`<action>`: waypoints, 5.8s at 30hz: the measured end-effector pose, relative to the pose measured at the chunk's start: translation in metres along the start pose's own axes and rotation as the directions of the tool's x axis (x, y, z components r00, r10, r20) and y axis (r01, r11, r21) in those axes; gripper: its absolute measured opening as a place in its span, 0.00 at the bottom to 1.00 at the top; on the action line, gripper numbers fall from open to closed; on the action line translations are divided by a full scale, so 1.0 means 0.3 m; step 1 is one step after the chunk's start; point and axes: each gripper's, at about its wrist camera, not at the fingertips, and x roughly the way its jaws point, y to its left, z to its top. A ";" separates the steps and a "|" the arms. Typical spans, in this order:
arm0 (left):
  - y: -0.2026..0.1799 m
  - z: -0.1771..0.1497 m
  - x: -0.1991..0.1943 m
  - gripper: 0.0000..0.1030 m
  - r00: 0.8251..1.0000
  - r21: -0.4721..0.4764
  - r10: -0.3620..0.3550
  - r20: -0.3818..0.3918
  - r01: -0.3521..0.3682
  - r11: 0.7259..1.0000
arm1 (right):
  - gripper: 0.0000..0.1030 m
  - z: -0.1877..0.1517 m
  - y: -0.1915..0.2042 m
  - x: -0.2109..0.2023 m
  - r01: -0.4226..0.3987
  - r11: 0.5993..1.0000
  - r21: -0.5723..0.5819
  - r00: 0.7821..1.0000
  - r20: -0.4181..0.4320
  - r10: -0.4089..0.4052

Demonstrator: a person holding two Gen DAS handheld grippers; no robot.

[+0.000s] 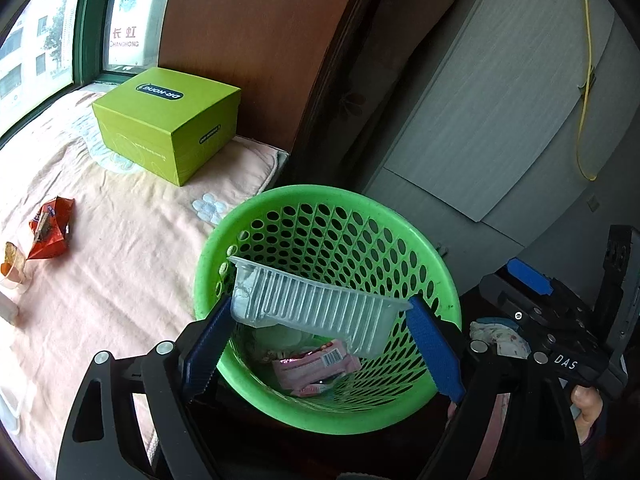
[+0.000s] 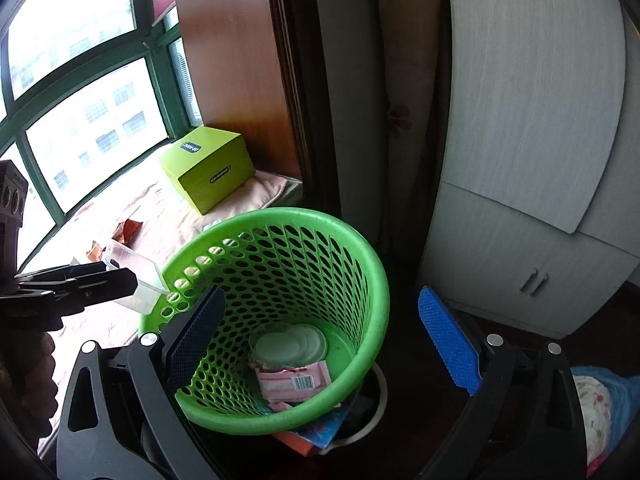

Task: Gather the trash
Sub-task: 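Carry the lid and tray over the green basket and open both tools to drop them, then move the left tool to the white cone cup and close on it, then grasp the clear rectangular tray with the right tool while the left holds the cone cup, then carry the tray and cone cup to the green basket and open both tools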

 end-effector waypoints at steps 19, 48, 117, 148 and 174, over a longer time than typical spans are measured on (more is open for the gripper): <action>0.117 -0.065 -0.114 0.89 0.991 -0.059 0.132 0.036 -0.129 0.990 | 0.93 -0.001 0.092 0.022 -0.074 0.997 -0.035 0.997 -0.021 0.073; 0.790 -0.390 -0.521 0.75 0.869 -0.314 0.495 0.007 -0.468 0.826 | 0.93 0.021 0.560 0.122 -0.307 0.925 -0.223 0.950 -0.123 0.286; 1.045 -0.547 -0.769 0.52 0.834 -0.460 0.551 0.025 -0.479 0.747 | 0.85 -0.229 1.484 0.561 -0.574 0.658 -0.487 0.810 -0.455 0.370; 0.828 -0.430 -0.688 0.52 0.864 -0.392 0.495 0.096 -0.424 0.817 | 0.58 -0.097 1.130 0.341 -0.504 0.766 -0.400 0.858 -0.340 0.386; 0.442 -0.170 -0.419 0.52 0.940 -0.193 0.305 0.152 -0.274 0.942 | 0.59 0.041 0.544 0.229 -0.273 0.928 -0.252 0.957 -0.168 0.236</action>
